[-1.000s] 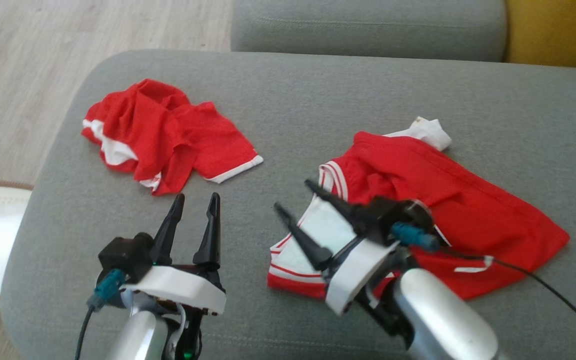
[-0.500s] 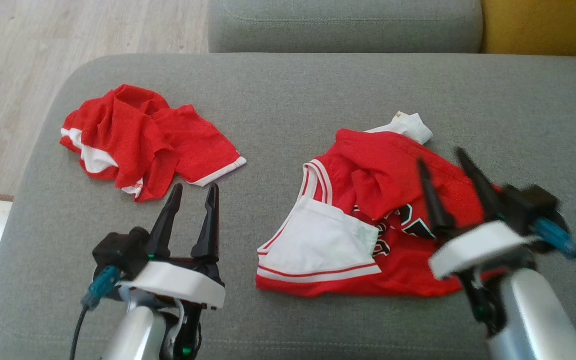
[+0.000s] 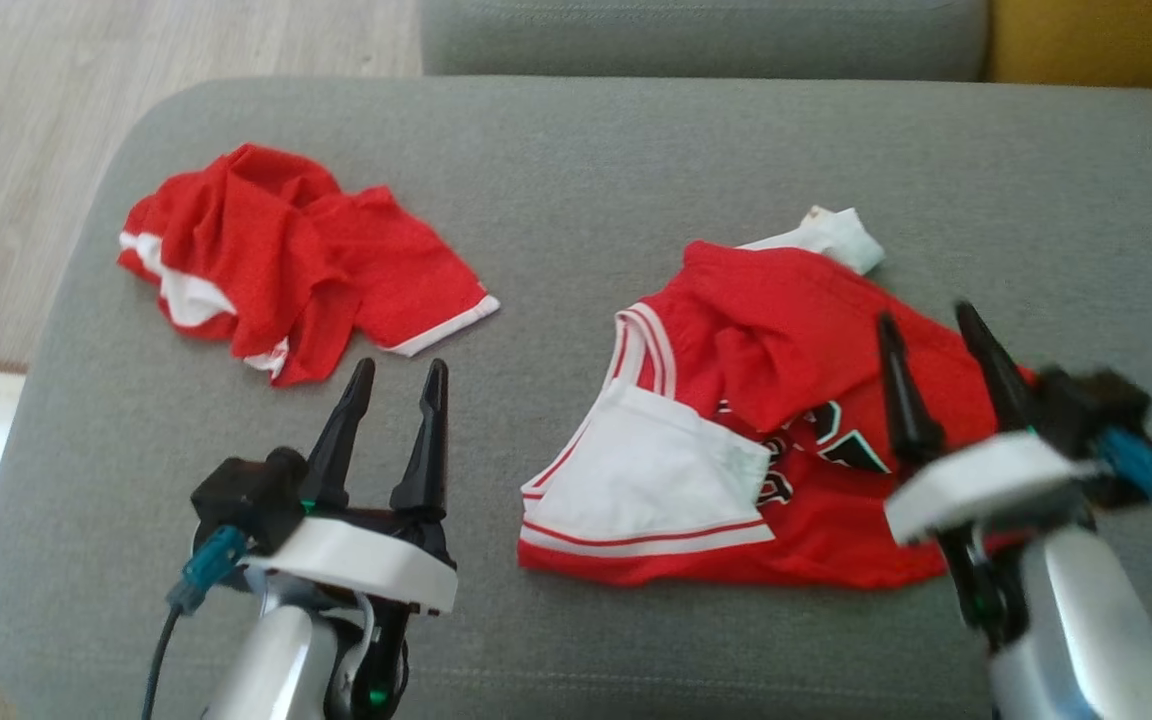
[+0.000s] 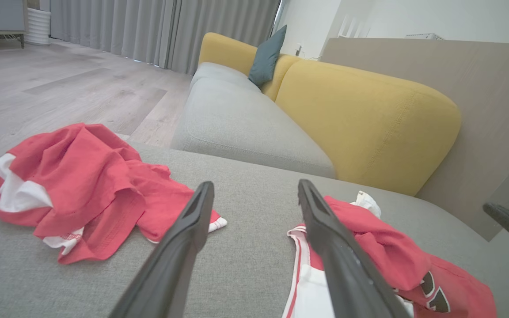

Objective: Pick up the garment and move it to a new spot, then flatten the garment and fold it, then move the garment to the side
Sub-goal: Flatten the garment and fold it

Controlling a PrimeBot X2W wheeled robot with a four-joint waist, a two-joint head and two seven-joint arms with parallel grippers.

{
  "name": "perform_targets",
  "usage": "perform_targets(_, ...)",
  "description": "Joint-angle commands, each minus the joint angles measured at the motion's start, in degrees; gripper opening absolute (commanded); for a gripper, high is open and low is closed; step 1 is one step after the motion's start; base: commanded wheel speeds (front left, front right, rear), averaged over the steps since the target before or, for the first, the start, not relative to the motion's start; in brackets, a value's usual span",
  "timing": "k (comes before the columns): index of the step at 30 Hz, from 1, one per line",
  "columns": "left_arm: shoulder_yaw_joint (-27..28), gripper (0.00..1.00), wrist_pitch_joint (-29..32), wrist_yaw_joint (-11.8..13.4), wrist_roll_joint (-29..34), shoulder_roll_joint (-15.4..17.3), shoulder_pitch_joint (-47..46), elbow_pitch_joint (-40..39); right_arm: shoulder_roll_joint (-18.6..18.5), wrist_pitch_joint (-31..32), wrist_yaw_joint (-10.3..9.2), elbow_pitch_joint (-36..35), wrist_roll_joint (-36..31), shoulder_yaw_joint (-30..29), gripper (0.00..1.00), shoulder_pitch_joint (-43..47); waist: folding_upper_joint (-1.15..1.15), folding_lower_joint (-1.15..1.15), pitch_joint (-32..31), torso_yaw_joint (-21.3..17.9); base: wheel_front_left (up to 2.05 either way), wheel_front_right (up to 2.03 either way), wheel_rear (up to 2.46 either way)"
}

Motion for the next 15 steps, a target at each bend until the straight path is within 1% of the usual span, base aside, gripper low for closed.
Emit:
perform_targets(1, 1.61, 1.0, -0.7, -0.3, 0.46, 0.37, -2.84, -1.83, 0.1, 0.49, 0.37, -1.54, -0.81, 1.99, 1.0, -4.48, 0.0, 0.0, 0.88, 0.92, 0.0, 0.0, 0.0)
perform_targets(5, 0.88, 1.0, -0.7, -0.53, -0.02, 0.37, -3.72, -1.38, 0.1, 4.22, 0.37, 2.67, -2.98, 4.43, 1.0, -9.94, 0.0, 0.0, 2.78, 3.27, 0.0, 0.0, 0.0)
perform_targets(10, 0.16, 1.0, -0.7, -0.55, -0.96, 0.37, -4.67, -0.89, 0.1, 8.94, 0.37, 11.04, -6.31, 6.35, 1.0, -16.5, 0.0, 0.0, 4.79, 6.58, 0.0, 0.0, 0.0)
perform_targets(12, -0.08, 1.0, -0.7, -0.57, -1.34, 0.37, -4.99, -0.74, 0.1, 10.38, 0.37, 14.68, -7.69, 6.46, 1.0, -18.65, 0.0, 0.0, 5.48, 7.84, 0.0, 0.0, 0.0)
perform_targets(15, -0.38, 1.0, -0.7, -0.52, -1.87, 0.37, -5.5, -0.6, 0.1, 10.73, 0.37, 19.13, -11.73, 4.9, 1.0, -21.71, 0.0, 0.0, 6.48, 9.54, 0.0, 0.0, 0.0)
